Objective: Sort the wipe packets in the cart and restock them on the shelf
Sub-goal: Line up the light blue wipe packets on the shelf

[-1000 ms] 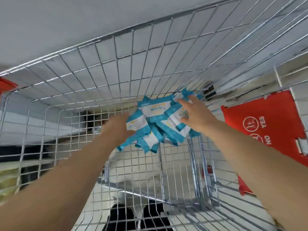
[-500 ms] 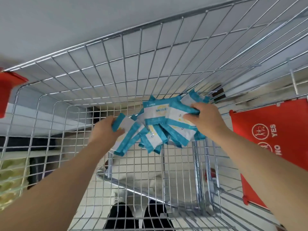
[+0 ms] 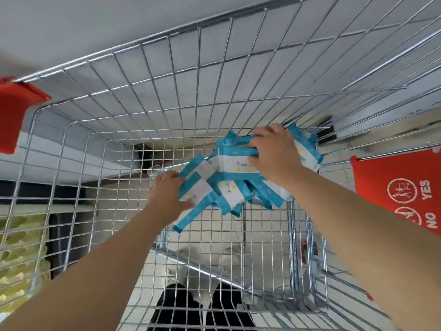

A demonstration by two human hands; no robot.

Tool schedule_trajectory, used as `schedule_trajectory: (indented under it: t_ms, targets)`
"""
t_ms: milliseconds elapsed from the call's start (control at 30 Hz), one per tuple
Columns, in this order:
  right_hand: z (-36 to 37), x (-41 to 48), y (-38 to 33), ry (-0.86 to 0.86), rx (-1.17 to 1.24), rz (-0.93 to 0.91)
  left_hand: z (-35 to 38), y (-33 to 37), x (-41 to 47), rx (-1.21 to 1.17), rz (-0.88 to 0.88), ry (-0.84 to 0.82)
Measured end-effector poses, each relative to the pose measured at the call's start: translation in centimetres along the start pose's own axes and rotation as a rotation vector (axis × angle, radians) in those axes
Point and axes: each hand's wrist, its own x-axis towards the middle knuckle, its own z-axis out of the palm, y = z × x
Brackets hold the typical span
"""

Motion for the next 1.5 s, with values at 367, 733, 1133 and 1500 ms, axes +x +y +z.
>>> schedule_trajectory:
  t_ms: [367, 733, 1133, 1500]
  targets:
    - [-2.7, -0.8, -3.1, -0.076, 0.400, 0.030, -4.0, 0.1, -2.6, -0.352, -0.083, 0.114]
    - [-22.8, -5.5, -11.2, 0.196, 0.550, -0.126, -20.6, 0.6, -17.3, -0.543, -0.076, 0.405]
    - [-46.5, -12.1, -31.0, 0.424, 0.636, -0.459, -37.6, -6.2, -42.3, -0.448, -0.084, 0.707]
    - [-56.3, -23.0, -58.8, 0.556, 0.697, -0.716, -44.1, -24.0, -68.7, -0.505, -0.210, 1.059]
